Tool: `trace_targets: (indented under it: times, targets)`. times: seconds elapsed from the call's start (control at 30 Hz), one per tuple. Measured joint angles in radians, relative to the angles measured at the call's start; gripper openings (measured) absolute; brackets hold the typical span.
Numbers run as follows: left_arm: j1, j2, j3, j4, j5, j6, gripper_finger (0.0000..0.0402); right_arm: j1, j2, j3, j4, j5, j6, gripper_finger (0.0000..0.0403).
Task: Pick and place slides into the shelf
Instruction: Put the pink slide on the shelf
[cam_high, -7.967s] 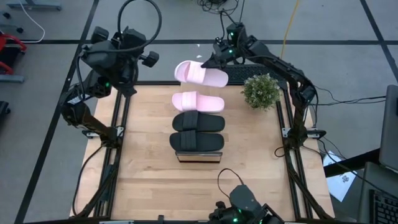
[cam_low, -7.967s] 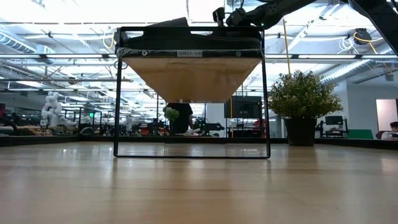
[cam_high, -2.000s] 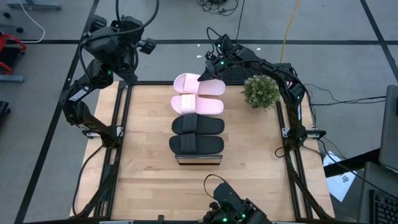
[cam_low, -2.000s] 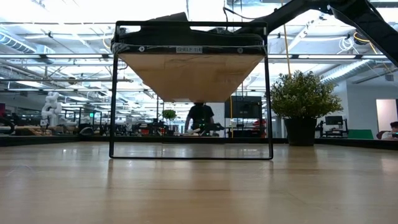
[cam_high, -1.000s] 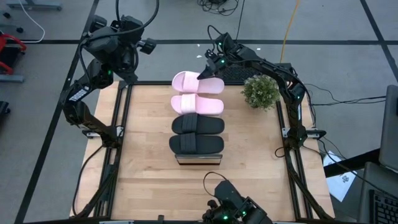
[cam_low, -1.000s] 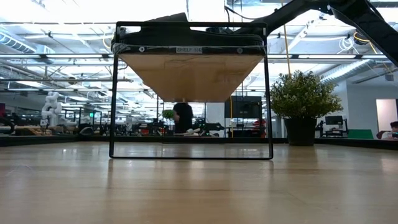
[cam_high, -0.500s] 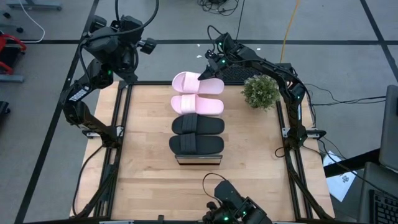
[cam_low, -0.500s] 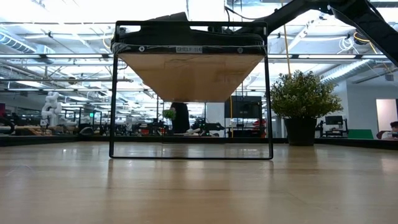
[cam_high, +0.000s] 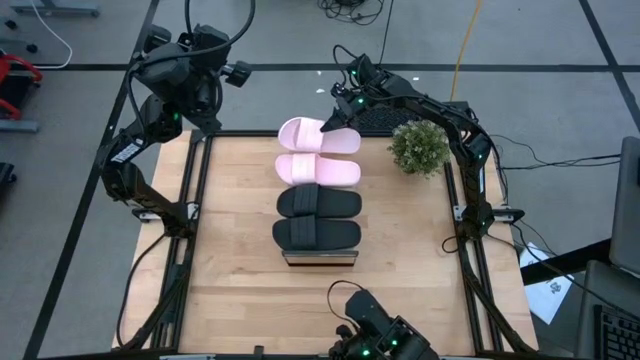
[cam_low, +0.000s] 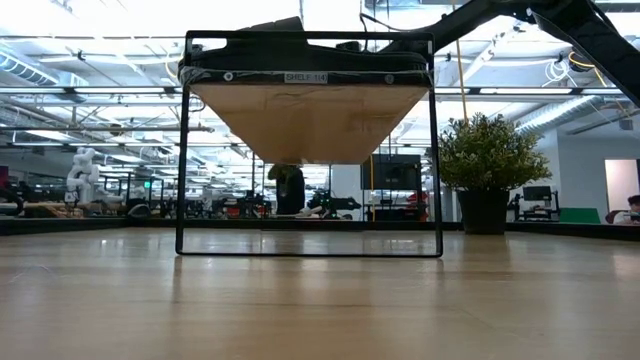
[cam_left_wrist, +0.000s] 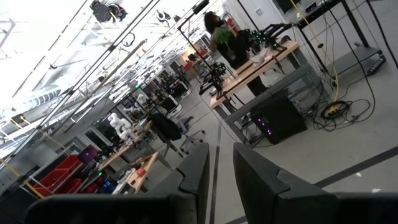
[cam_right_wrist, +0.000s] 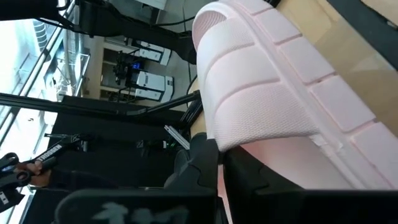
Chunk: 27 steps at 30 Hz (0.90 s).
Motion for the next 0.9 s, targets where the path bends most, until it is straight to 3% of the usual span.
trace_targets:
  times: [0.57,0.9]
  targets:
    - [0.050,0.000,0.000,0.000,0.000,0.001,0.0081,-0.021,0.000,0.000,0.009,0.020,-0.013,0.0080]
    - [0.082,0.000,0.000,0.000,0.027,0.001,0.0081,-0.018,0.000,0.000,0.036,0.017,-0.026,0.0086]
